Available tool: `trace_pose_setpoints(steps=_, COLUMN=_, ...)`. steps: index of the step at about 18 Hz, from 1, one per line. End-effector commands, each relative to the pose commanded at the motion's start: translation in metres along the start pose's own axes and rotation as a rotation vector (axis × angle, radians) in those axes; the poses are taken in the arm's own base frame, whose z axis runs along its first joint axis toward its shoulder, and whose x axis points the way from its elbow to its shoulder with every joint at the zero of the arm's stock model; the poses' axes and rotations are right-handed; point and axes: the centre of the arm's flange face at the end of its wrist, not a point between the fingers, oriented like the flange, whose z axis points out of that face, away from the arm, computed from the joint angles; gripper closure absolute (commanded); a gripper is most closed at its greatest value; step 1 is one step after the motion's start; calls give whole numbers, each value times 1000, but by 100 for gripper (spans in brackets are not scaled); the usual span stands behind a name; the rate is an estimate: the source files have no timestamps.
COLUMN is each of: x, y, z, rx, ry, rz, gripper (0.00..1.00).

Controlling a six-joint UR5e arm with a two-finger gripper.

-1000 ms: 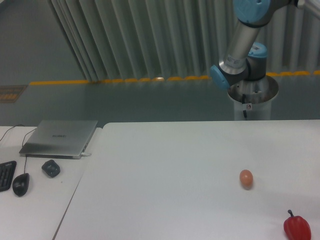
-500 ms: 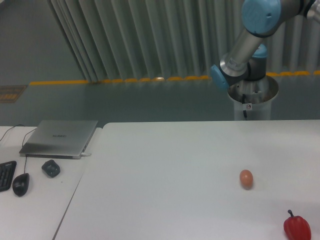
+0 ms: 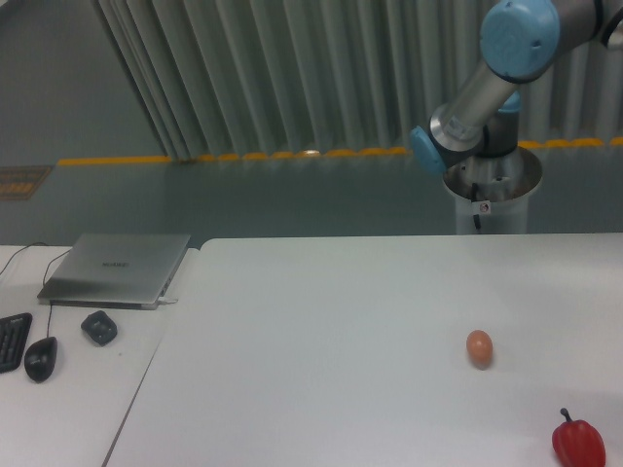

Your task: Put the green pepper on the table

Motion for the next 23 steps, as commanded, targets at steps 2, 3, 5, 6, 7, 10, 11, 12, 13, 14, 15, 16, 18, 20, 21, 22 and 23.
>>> trace_pose_setpoints(steps=2, x=0, y=0, z=4, rx=-3, ry=0, rz=0, gripper=0)
trace_pose_setpoints(steps=3, x=0, y=-1, z=6, rx=-2, ry=0, rz=0, gripper=0)
trace_pose_setpoints(steps=5, x=0, y=0, z=12, rx=-9, ry=1, rz=0, gripper=0)
trace_pose_setpoints(steps=6, x=0, y=0, z=13, rx=-11, ry=1, rz=0, gripper=0)
trace_pose_setpoints(steps=7, x=0, y=1, z=15, rx=-12, ry=-1, rz=-1, gripper=0)
trace_pose_setpoints(steps=10, x=0, y=1, z=16, rx=-14, ry=-1, rz=-13, gripper=0)
trace_pose_setpoints(steps=11, x=0, y=2, z=19, rx=-18, ry=-1, rz=-13, gripper=0)
trace_pose_setpoints(steps=12, x=1, y=2, z=20, rx=-20, ry=-1, rz=-13, gripper=0)
trace_pose_setpoints(steps=13, x=1, y=2, z=20, rx=-20, ry=-1, rz=-13, gripper=0)
trace_pose_setpoints(steps=14, x=1, y=3, z=21, rx=-22, ry=0, rz=-13, gripper=0)
trace_pose_setpoints(steps=15, x=2, y=4, z=23, rx=-26, ry=0, rz=-12, gripper=0)
trace_pose_setpoints(steps=16, x=2, y=4, z=24, rx=-28, ry=1, rz=-12, gripper=0)
trace_pose_setpoints(steps=18, x=3, y=5, z=26, rx=-31, ry=1, rz=-10, gripper=0)
trace_pose_setpoints(steps=20, x=4, y=5, z=26, rx=-31, ry=0, rz=-10, gripper=0)
trace_pose_setpoints(steps=21, x=4, y=5, z=25, rx=-29, ry=0, rz=-10, gripper=0)
trace_pose_setpoints(steps=22, x=4, y=5, z=25, rx=-29, ry=0, rz=-10, gripper=5)
trace_pose_setpoints(steps=23, x=4, y=5, z=23, rx=-28, ry=0, rz=-10, gripper=8)
